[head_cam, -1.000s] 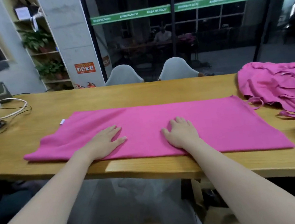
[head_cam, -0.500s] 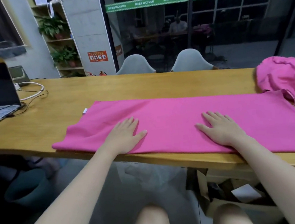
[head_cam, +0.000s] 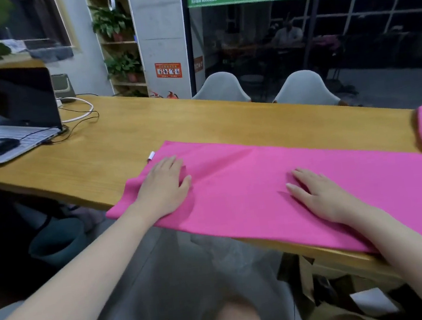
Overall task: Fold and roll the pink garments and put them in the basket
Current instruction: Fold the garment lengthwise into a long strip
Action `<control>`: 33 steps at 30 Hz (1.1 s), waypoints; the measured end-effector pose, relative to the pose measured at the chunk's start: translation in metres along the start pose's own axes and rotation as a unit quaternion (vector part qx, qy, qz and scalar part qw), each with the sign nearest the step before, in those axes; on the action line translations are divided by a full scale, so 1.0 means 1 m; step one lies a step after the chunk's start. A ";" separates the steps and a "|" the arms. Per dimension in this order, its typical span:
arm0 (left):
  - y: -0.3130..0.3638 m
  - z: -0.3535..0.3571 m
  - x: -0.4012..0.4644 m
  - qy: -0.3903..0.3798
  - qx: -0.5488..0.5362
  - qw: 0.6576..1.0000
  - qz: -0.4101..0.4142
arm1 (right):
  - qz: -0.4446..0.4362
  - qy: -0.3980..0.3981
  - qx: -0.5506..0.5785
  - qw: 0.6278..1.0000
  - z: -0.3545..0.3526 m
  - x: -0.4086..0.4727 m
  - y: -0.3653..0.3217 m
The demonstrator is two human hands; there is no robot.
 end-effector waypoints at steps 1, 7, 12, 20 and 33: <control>-0.013 -0.001 0.000 -0.006 0.007 1.000 -0.012 | -0.019 -0.002 0.016 1.000 0.005 0.012 -0.016; -0.028 0.008 -0.012 -0.048 0.013 0.999 -0.019 | -0.125 0.055 0.125 0.983 0.033 0.079 -0.114; -0.022 0.001 -0.014 0.036 0.033 0.999 0.014 | -0.234 0.133 0.091 0.959 0.040 0.120 -0.168; -0.022 -0.004 -0.029 0.206 0.091 0.956 0.186 | -0.241 0.091 0.107 0.960 0.059 0.145 -0.180; -0.068 -0.016 0.007 -0.006 -0.158 0.980 -0.121 | -0.329 0.133 0.115 0.928 0.064 0.143 -0.178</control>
Point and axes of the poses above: each hand's wrist, its own x-axis towards the middle knuckle, its own z-axis out of the palm, y = z × x, the point moved 3 cm from there along x, towards the middle knuckle, and after that the axes turned 6 degrees about y, right-handed, at the moved point
